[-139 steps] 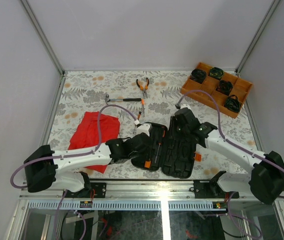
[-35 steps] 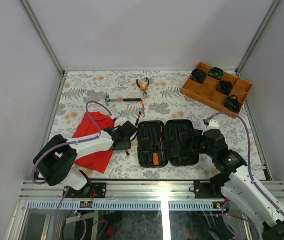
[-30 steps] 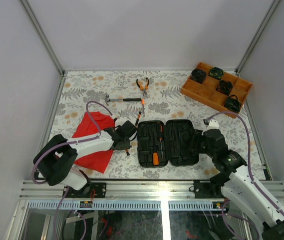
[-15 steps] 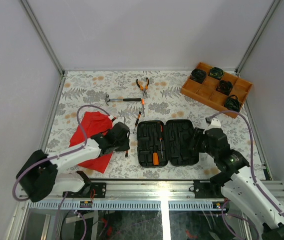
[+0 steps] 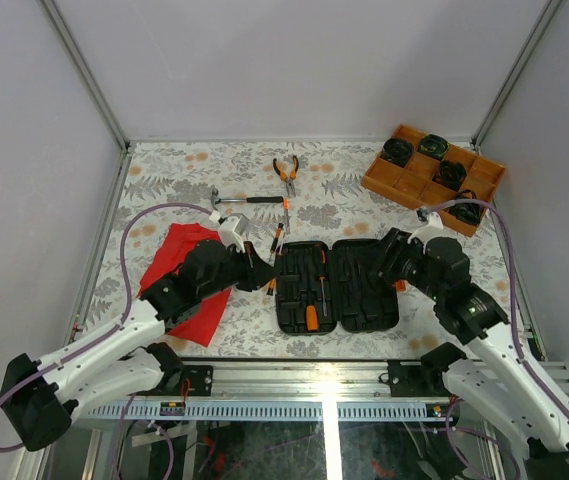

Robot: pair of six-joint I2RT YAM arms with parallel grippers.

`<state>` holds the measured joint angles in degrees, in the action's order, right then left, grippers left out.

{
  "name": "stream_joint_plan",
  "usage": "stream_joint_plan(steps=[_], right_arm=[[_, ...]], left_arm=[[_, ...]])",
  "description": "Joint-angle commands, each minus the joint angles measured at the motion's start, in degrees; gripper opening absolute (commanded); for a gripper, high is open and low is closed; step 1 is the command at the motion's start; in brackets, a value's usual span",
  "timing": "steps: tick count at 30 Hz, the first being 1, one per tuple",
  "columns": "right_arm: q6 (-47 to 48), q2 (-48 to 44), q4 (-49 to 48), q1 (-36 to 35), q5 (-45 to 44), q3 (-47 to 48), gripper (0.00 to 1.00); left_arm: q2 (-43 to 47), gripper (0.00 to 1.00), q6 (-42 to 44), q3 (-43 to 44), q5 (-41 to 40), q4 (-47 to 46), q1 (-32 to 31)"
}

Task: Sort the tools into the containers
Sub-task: Pick up the screwdriver from the center of the board.

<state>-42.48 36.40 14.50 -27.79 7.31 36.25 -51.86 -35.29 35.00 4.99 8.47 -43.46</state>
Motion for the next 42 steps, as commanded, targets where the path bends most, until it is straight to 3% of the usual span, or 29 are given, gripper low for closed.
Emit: stream_joint_plan(steps=[1,6,12,20,31,42], right_arm=[[-4.3,3.3,-10.1,-5.8,-0.5,2.8,0.57],[-5.0,11.1,-18.6,-21.2,-12.8,4.2,0.56],[-7.1,19.7,-33.4,-27.4,-16.3,3.1,0.51],[-12.1,26.3,-35.2,-29.1,-18.9,4.7,0.41],[-15.0,30.3,-40.8,-29.1,-14.0,3.7,0.41],[-16.7,32.1,-38.1,-29.1,-10.6,4.8,0.36]], left_arm=[[1.6,0.0,-0.8,-0.8,6.0,-8.6,-0.3],[1.4,0.0,-1.1,-1.5,9.2,-11.8,-0.3],[2.7,0.0,-1.7,-3.4,10.2,-12.9,-0.3],[5.9,0.0,-3.1,-5.0,9.5,-12.9,-0.3],[5.5,0.0,-3.0,-5.0,9.4,-12.9,-0.3],[5.3,0.0,-4.0,-5.3,7.4,-13.5,-0.3]])
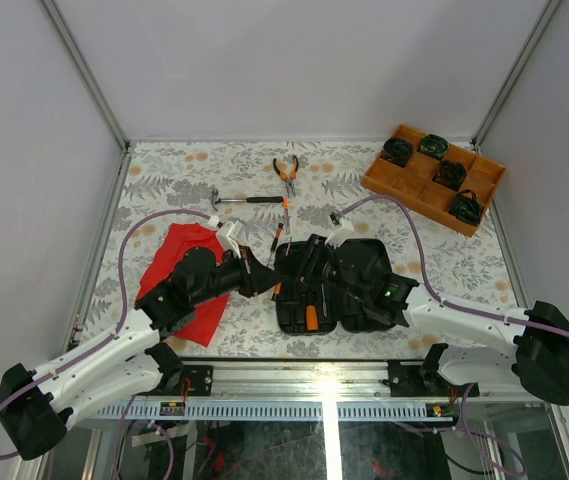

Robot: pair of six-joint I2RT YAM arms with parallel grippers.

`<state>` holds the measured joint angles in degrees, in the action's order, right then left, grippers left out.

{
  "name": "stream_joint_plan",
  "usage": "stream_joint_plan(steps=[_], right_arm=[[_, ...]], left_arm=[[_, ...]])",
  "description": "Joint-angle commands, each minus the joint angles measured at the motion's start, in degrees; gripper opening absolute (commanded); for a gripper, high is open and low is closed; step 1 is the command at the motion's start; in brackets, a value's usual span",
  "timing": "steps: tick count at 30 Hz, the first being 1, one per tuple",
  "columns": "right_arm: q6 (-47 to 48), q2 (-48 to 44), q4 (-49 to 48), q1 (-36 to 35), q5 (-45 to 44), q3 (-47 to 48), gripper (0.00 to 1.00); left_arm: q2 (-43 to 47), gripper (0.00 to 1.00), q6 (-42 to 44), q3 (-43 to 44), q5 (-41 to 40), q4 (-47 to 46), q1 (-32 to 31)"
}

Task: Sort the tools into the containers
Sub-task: Pick up the screwdriver from the center of the board.

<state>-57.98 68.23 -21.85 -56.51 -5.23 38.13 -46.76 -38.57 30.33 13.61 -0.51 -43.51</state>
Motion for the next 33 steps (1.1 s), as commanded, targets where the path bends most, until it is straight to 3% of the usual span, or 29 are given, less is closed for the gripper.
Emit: stream_joint_plan(steps=[1,13,22,28,33], right_arm=[[-1.4,0.3,-2.0,-0.4,2.2,2.7,0.37],[-2.2,-0.1,-1.9,-0.4,3.0,1.4,0.38],[-1.2,-0.7,0.8,-0.4,-0.2,0.9,0.11],[7.2,-4.1,4.1,-0.3,-5.6,1.3,0.01],[13.9,-6.6,7.9,-0.3,-14.5,2.1,0.0]], left_arm=[[0.3,0.0,-0.8,-0.6,-1.5,-4.4,-0.3],[0.1,0.0,-1.6,-1.0,-3.8,-3.8,-0.3],[-0.9,0.01,-1.9,-0.3,-3.9,-4.2,-0.3],[-1.0,0.3,-1.5,0.9,-3.1,-3.8,-0.3],[-0.8,0.41,-1.0,3.0,-3.9,-0.7,-0.3]])
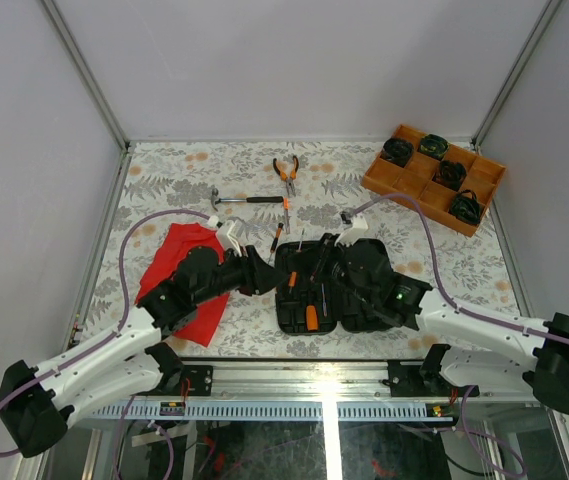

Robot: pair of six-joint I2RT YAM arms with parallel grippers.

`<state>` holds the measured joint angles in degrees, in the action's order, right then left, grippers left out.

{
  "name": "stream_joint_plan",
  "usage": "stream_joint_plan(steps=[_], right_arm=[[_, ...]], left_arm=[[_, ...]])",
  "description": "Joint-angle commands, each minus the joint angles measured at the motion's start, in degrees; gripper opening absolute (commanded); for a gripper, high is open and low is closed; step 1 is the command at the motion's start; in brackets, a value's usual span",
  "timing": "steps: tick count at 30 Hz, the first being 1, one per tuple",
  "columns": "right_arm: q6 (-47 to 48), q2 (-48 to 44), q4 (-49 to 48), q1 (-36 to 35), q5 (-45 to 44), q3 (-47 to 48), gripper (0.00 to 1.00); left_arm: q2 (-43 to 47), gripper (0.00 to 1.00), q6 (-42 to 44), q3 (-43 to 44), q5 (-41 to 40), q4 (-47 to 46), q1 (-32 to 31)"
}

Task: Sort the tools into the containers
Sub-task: Pick up the screwdriver from the center of the board, then place the screwdriver in the storage box.

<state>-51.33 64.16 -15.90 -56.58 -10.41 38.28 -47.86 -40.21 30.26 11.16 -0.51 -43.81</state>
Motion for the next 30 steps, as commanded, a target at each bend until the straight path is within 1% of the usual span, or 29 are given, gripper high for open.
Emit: stream_joint_plan(steps=[1,3,5,8,11,14,16,19,25,27,30], right_arm=[[9.3,-2.7,2.1,-0.2,-10.6,2.1,0.0],[14.3,-3.0,2.0,-0.2,-11.9,2.0,0.0],[22.4,-3.7,-0.8,-0.2,-9.8,0.9,0.0],[36.2,-5.9,-7.9,-0.2,-5.3,-2.7,0.0],[46.5,-9.1,-16.0,-0.2,-2.1,-8.1,0.0],[60.0,-12.2,-24.6,-0.2,5.6,-13.3,0.0],[65.8,-13.2,-27.1,-0.2,9.5,-14.8,0.0],[74.6,-14.2,-22.0,-0.2,14.1,-14.1,0.01],[91.1,-15.2,-11.2,-0.2,27.4,-12.9,0.08],[98.3,-15.2,-8.1,-0.3,31.3,-12.9,0.1],[107.4,-14.5,-1.3,-0.2,33.8,-11.9,0.1]], left_arm=[[0.5,0.42,0.7,3.4,-1.9,-0.1,0.0],[1.2,0.44,0.6,4.0,-2.9,1.2,0.0],[1.6,0.46,0.8,4.5,-3.6,2.3,0.0],[1.3,0.48,1.1,6.0,-4.8,4.6,0.0],[1.4,0.48,1.1,7.5,-6.3,6.6,0.0],[2.0,0.49,0.8,7.9,-6.9,6.9,0.0],[2.1,0.5,0.9,8.4,-6.5,6.8,0.0],[1.3,0.51,1.3,9.7,-5.0,6.6,0.0],[0.4,0.51,1.1,11.7,-3.1,5.8,-0.5],[0.1,0.51,2.0,12.3,-2.5,5.7,-1.3],[-1.2,0.51,3.5,13.6,-0.7,6.2,-2.6]])
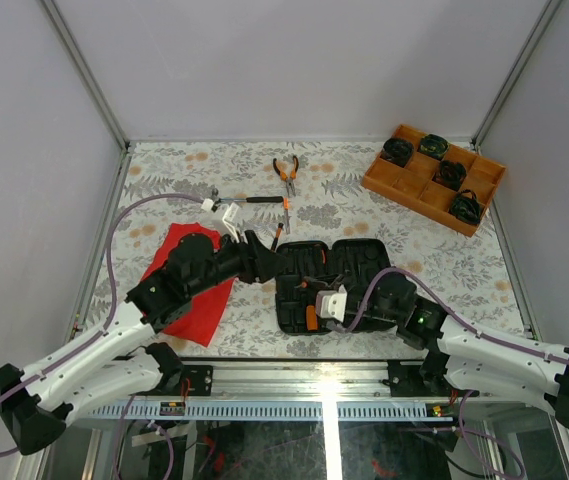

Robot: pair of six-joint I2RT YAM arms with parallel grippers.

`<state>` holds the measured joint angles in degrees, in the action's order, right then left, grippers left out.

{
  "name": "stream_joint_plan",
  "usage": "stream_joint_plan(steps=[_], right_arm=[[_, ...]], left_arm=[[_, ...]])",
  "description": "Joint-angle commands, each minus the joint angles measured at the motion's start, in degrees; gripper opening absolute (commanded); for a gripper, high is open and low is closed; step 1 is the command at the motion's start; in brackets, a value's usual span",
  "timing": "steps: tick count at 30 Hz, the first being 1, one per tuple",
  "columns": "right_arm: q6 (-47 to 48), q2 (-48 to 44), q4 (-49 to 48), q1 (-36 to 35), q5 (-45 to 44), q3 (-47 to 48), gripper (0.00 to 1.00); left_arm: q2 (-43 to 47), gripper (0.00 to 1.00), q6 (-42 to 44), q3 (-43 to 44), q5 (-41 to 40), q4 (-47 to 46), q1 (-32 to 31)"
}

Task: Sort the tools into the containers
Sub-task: Place the screwdriver in the storage box.

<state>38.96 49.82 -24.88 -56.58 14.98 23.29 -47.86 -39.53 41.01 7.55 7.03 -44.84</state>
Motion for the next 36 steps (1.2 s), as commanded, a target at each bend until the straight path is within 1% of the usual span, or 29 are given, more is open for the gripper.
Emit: stream_joint_plan(steps=[1,4,9,13,16,20,29,33,36], right_arm=[[19.8,0.2,9.8,-0.2,8.1,3.6,0.1],[25.6,0.8,14.8,-0.3,6.3,4.6,0.1],[32.8,0.9,18.6,-0.2,4.8,4.6,0.09],[35.1,0.7,20.5,-0.2,4.5,4.5,0.09],[35.6,-0.2,21.0,-0.3,4.3,4.4,0.09],[35.8,-0.8,20.9,-0.2,3.8,4.1,0.09],[36.5,0.0,21.2,-0.2,2.4,4.7,0.09],[36.3,-0.5,21.2,-0.2,2.3,4.7,0.1],[36.3,-0.8,21.4,-0.2,2.3,4.5,0.1]], left_arm=[[-2.2,0.51,3.5,3.6,4.0,-0.6,-1.9],[-5.7,0.5,5.8,6.6,5.8,3.4,-3.6],[-10.4,0.49,9.5,9.7,6.4,11.5,-6.7],[-13.9,0.45,10.6,10.6,6.8,14.6,-7.6],[-15.2,0.42,10.7,10.7,7.4,15.3,-8.0],[-16.2,0.41,10.6,10.6,8.5,15.5,-8.6],[-20.5,0.38,9.5,10.4,11.1,12.3,-11.1],[-22.6,0.32,9.0,10.6,11.4,11.7,-12.1],[-23.0,0.23,8.4,10.5,11.0,11.2,-12.5]])
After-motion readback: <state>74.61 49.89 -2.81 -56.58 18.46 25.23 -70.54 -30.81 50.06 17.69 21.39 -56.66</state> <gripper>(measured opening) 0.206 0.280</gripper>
